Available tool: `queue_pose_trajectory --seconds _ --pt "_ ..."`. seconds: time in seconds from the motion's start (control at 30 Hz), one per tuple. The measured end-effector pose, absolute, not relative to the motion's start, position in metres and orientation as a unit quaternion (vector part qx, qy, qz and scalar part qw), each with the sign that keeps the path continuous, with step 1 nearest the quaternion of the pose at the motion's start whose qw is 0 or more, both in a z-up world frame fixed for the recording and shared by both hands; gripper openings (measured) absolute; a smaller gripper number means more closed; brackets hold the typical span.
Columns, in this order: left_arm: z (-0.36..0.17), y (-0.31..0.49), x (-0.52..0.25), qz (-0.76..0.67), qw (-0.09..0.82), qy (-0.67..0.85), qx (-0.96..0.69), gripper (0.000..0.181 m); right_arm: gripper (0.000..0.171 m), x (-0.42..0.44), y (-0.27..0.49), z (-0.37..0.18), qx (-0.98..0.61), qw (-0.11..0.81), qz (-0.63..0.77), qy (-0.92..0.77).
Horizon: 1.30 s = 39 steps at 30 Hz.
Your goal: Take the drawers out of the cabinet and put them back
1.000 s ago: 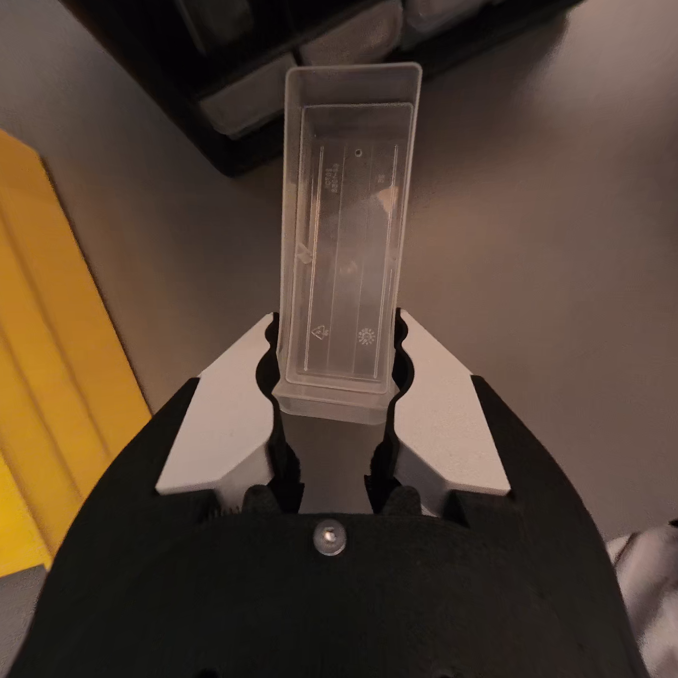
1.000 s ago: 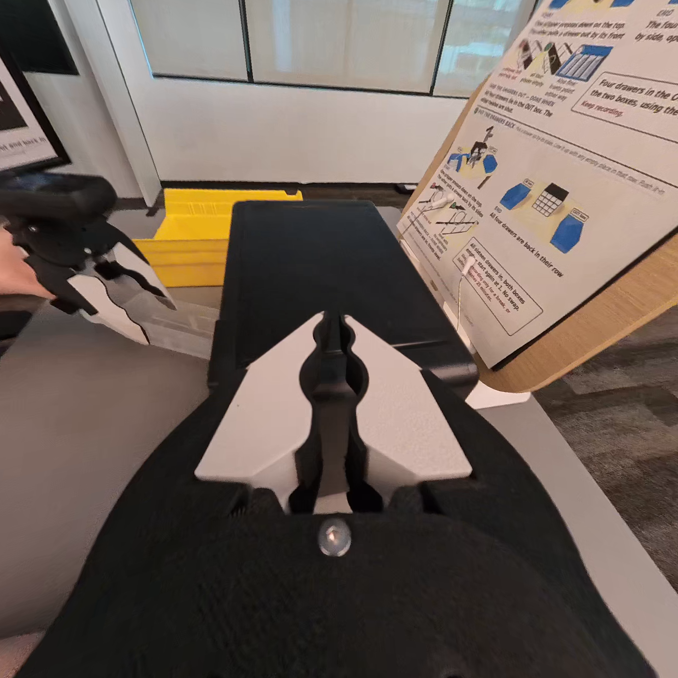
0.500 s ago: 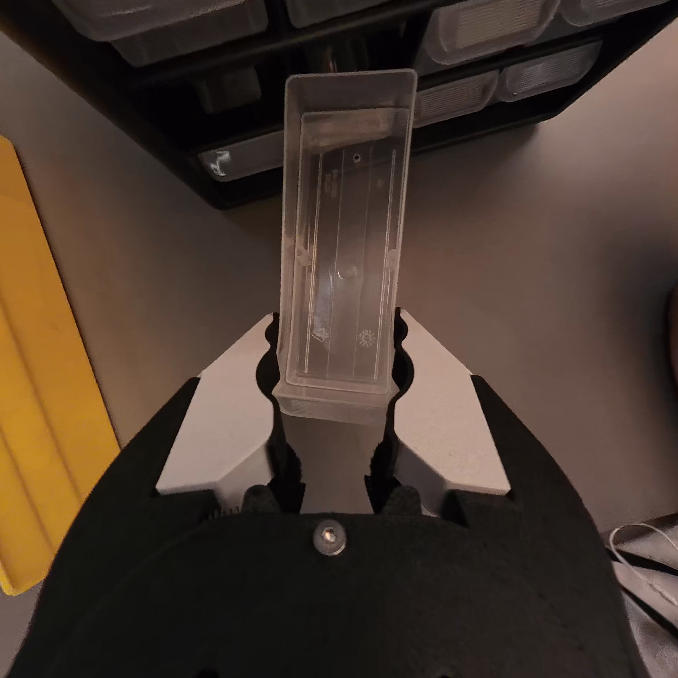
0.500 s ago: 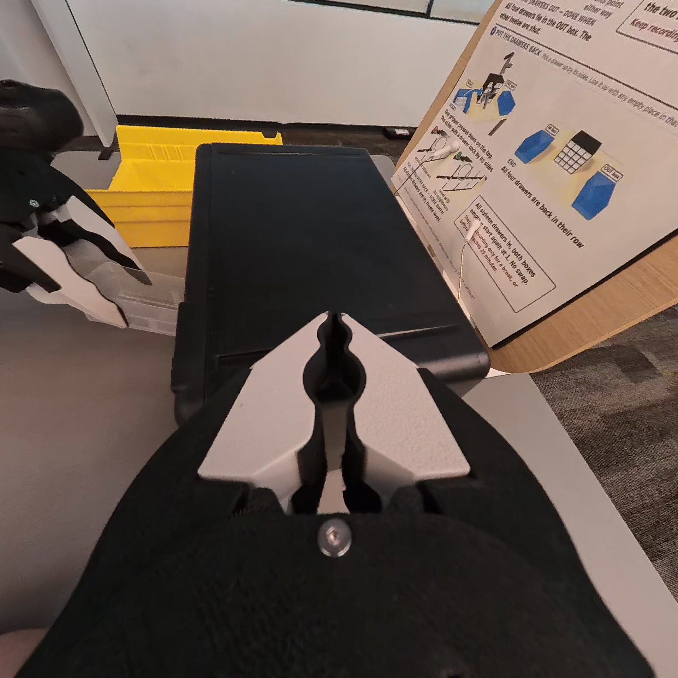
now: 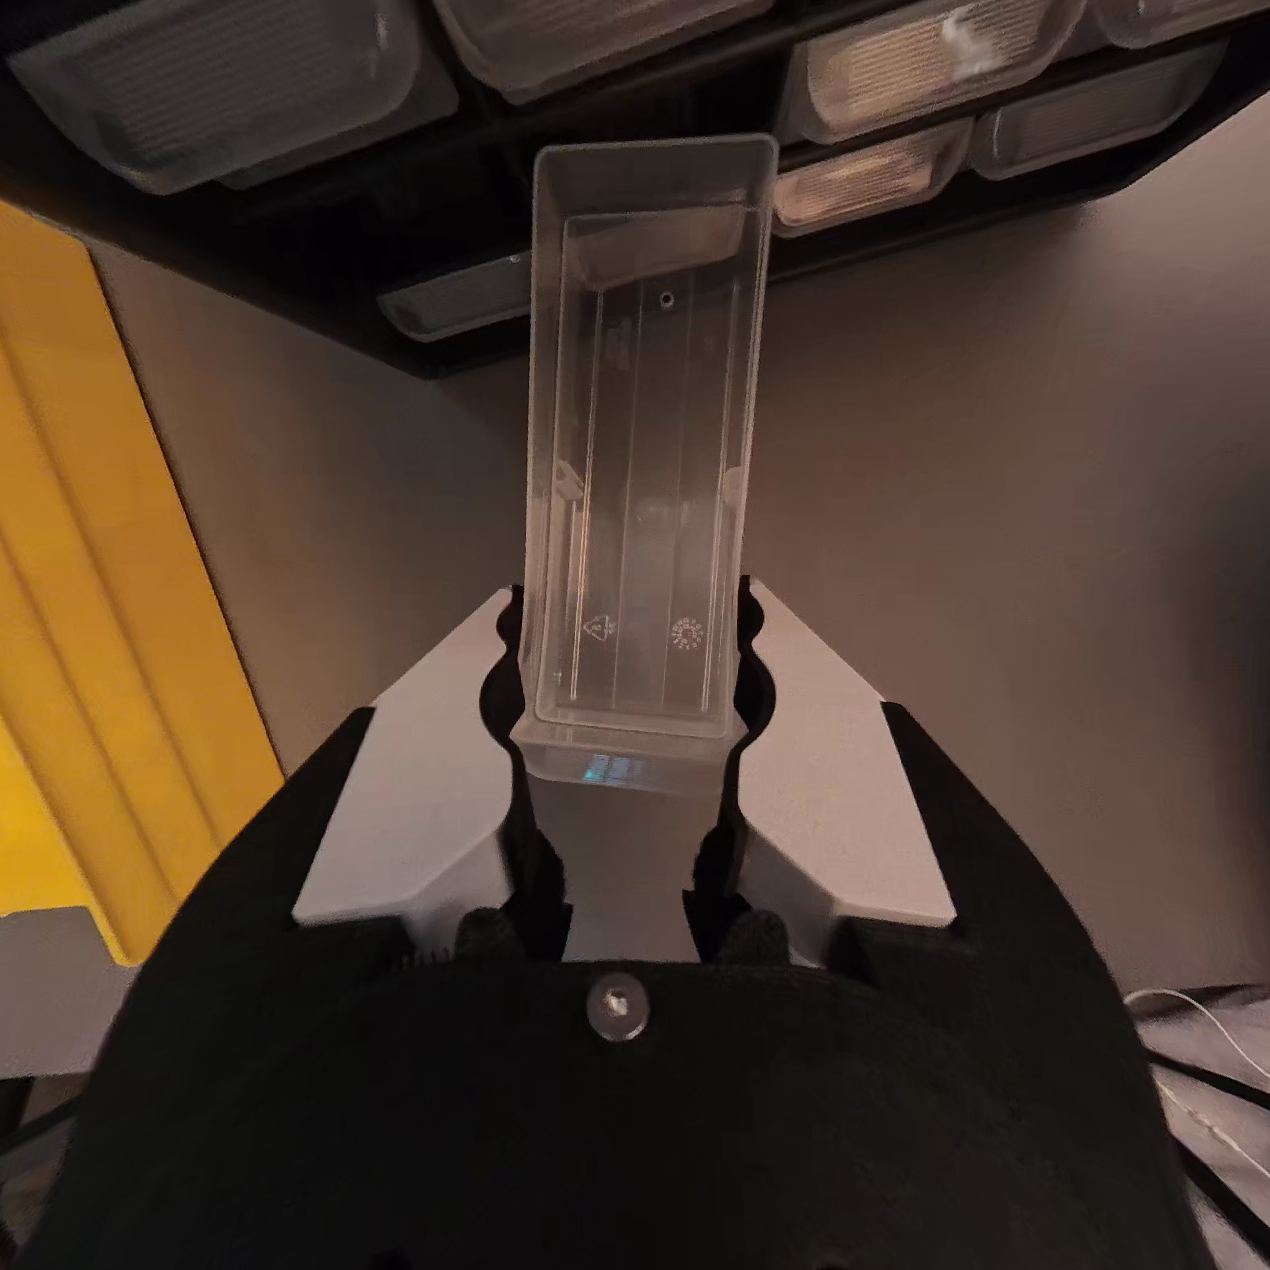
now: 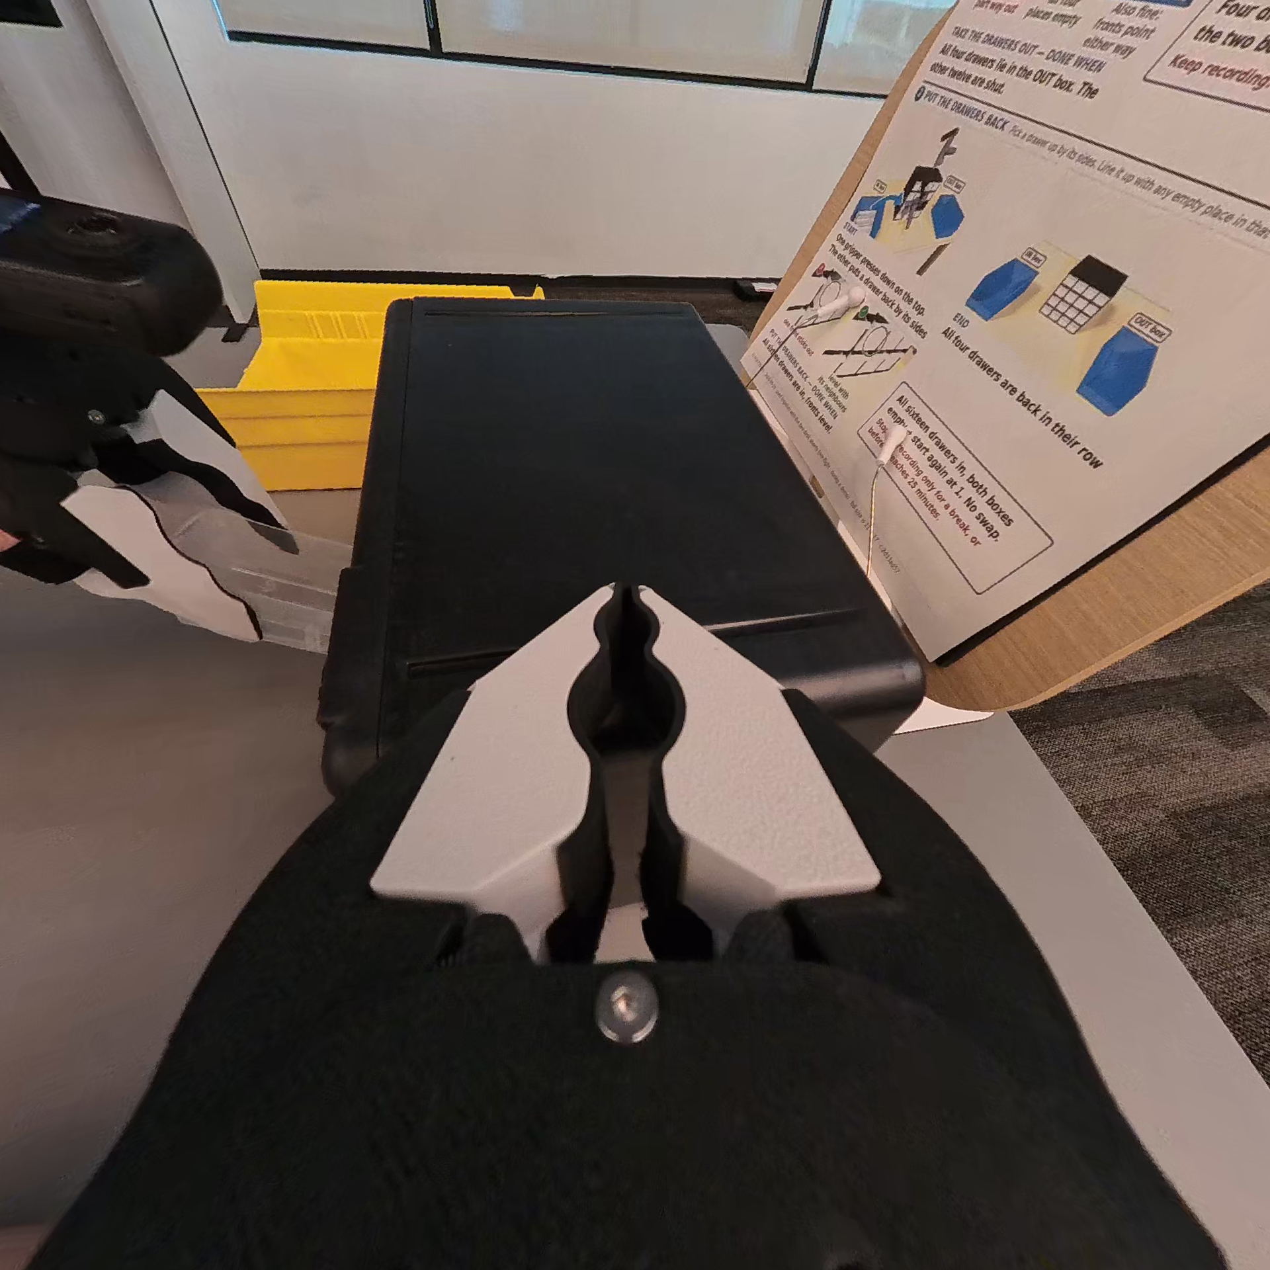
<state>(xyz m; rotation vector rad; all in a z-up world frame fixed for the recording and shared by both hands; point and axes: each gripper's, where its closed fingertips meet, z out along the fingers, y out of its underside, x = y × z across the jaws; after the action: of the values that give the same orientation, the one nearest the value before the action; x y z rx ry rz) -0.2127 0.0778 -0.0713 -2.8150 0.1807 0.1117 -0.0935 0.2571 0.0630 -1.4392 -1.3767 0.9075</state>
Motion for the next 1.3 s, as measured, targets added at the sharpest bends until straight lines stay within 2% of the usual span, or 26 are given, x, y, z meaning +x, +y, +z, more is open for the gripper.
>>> queue_pose_trajectory --seconds 0.43,0.73,1.2,1.3 --pt "-0.058 0.092 -0.213 0.044 0.187 0.050 -0.980 0.060 0.000 -0.093 0.257 0.063 -0.581 0.459 0.378 -0.556" --pt "-0.094 0.101 -0.214 0.081 0.190 0.071 -0.976 0.061 0.000 -0.093 0.257 0.063 -0.578 0.457 0.386 -0.554" --pt "-0.083 0.139 -0.197 0.028 0.274 0.056 -0.960 0.063 0.000 -0.093 0.257 0.063 -0.576 0.453 0.397 -0.553" --pt "-0.083 0.153 -0.184 -0.001 0.310 0.063 -0.949 0.074 0.000 -0.094 0.257 0.063 -0.578 0.451 0.399 -0.550"
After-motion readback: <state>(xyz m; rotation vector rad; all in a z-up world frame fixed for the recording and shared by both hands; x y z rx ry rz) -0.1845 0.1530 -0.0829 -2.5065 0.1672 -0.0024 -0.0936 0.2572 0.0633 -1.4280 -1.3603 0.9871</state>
